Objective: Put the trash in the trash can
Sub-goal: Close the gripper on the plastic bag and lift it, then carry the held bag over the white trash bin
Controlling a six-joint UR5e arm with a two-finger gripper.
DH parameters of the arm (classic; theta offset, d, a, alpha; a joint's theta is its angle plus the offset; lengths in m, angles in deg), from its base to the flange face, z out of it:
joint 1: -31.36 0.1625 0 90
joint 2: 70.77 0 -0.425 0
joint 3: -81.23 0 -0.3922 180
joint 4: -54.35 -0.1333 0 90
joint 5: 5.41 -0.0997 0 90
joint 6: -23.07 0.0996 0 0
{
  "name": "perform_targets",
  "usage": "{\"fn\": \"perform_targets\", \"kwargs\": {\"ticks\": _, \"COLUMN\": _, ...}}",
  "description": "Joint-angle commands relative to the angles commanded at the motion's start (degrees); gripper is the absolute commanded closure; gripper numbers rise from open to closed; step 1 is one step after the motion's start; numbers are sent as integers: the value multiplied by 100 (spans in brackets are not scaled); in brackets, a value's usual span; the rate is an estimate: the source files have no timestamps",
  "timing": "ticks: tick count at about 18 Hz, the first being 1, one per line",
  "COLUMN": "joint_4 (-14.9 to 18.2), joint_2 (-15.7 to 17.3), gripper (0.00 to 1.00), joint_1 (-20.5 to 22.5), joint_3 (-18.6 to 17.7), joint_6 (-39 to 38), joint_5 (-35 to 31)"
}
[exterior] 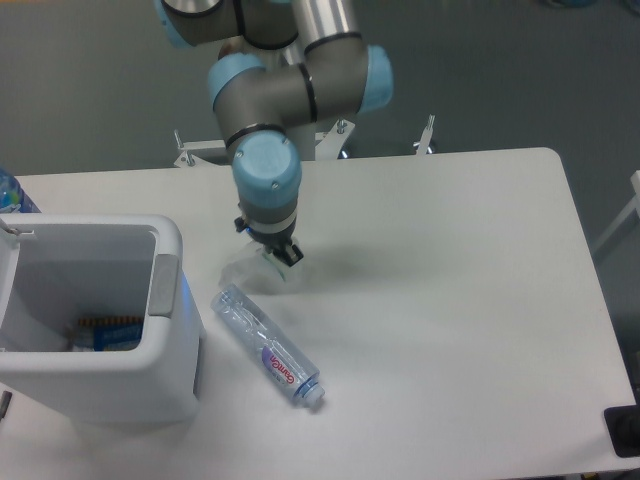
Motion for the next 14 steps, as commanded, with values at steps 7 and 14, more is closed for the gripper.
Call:
{"fn": "perform_targets", "kwargs": {"ticks": 7, "joint_4": 855, "joint_2": 202, "gripper": 100, "joint_1": 510, "joint_3": 1397, "joint_6": -52, "joint_5": 175}}
{"fn": "perform_targets", "kwargs": {"ticks": 14, "joint_4": 802, "joint_2": 616, "gripper": 100, "joint_1": 1424, "joint_3": 1733, "joint_6": -770, "joint_5": 2300}}
